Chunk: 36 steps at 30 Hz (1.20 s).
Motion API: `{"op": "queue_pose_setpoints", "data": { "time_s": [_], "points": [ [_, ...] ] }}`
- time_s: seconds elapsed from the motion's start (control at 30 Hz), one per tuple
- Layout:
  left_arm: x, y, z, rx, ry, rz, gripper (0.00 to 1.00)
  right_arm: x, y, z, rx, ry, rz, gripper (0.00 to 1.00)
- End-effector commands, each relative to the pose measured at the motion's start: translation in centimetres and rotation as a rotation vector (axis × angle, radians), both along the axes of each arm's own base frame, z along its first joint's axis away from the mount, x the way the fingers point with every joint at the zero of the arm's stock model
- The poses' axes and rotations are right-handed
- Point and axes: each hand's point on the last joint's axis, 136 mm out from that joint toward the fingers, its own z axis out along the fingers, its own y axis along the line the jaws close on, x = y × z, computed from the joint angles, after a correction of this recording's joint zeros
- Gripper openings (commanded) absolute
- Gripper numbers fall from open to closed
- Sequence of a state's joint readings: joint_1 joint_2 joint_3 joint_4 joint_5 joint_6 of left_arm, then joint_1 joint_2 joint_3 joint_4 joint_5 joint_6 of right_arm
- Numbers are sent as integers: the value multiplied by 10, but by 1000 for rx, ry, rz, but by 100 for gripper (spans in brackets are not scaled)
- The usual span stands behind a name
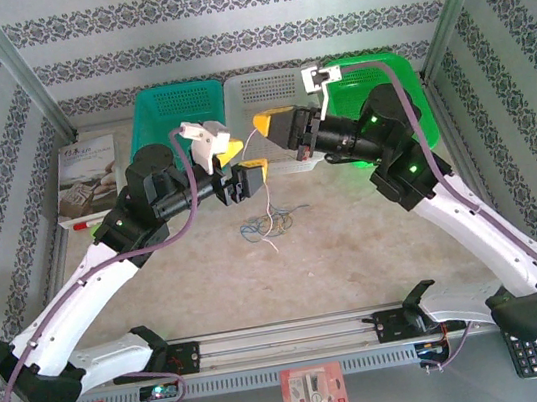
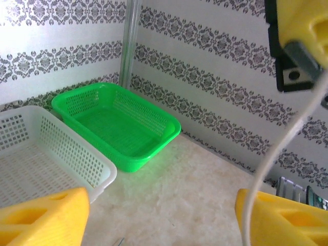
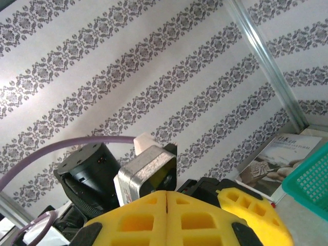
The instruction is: Untangle the cables
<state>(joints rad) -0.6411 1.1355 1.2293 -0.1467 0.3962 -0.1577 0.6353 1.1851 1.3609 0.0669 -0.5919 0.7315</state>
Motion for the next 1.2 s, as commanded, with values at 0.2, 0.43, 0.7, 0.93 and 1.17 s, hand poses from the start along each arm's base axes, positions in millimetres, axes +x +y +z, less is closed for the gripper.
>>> {"op": "queue_pose_setpoints", "data": {
  "time_s": [0.2, 0.43, 0.7, 0.93, 1.17],
  "points": [
    [2, -2, 34, -80, -105, -28, 32, -4, 21, -22, -43, 12, 37, 0],
    [25, 8, 27, -78, -78, 64, 0, 5, 16, -32, -60, 19, -9, 2],
    [51, 27, 44, -149, -40, 159, 0, 23, 0, -71, -90, 1, -131, 56],
    [70, 35, 53, -181, -13, 200, 0, 27, 4, -112, -117, -31, -138, 58],
    [120, 75, 88, -258, -25, 332, 0, 40, 28, -178, -165, 85, -126, 57]
  ]
}}
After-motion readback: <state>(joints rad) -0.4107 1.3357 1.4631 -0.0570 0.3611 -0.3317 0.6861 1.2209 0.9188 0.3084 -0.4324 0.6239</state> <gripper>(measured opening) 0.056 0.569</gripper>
